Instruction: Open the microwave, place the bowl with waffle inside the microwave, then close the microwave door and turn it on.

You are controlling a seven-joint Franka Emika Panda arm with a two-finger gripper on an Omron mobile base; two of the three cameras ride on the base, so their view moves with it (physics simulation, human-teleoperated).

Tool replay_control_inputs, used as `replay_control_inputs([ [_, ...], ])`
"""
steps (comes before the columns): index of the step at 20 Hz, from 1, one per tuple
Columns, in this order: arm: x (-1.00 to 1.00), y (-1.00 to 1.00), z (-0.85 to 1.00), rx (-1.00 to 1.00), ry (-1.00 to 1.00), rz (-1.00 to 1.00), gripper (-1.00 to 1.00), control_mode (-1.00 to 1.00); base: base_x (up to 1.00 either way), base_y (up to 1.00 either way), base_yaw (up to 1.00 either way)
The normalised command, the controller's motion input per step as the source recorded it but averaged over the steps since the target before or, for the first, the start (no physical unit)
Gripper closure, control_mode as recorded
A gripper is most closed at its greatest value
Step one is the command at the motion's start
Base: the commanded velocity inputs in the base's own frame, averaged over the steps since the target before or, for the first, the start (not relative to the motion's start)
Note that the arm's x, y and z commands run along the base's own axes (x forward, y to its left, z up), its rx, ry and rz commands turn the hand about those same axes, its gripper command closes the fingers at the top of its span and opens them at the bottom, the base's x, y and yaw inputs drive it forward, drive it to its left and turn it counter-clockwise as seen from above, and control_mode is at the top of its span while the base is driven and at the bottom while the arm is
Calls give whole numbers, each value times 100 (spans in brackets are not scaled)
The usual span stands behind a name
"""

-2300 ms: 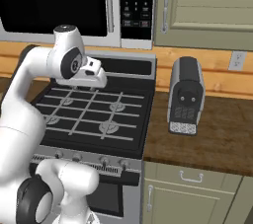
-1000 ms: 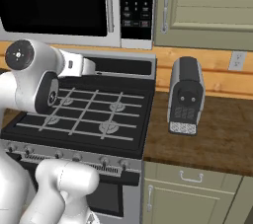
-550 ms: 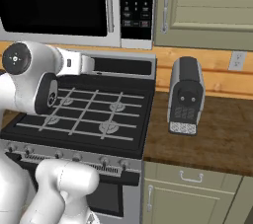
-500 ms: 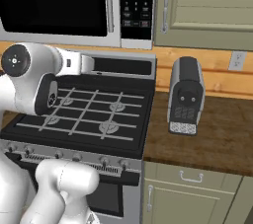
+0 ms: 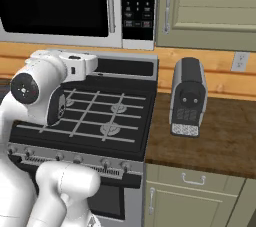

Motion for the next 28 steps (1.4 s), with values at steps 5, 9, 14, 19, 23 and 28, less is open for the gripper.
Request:
replay_control_inputs([
  [5, -13, -19, 70, 1, -9, -4, -100, -100, 0, 0, 0],
  [9, 0, -14, 90, 0, 8, -1, -100, -100, 0, 0, 0],
  [14, 4, -21, 37, 0, 10, 6, -100, -100, 0, 0, 0],
  [19, 16, -10, 14, 0, 9, 7, -100, -100, 0, 0, 0],
  [23, 27, -2, 0, 0, 3, 4, -100, -100, 0, 0, 0],
  [28, 34, 0, -18, 0, -2, 4, -100, -100, 0, 0, 0],
])
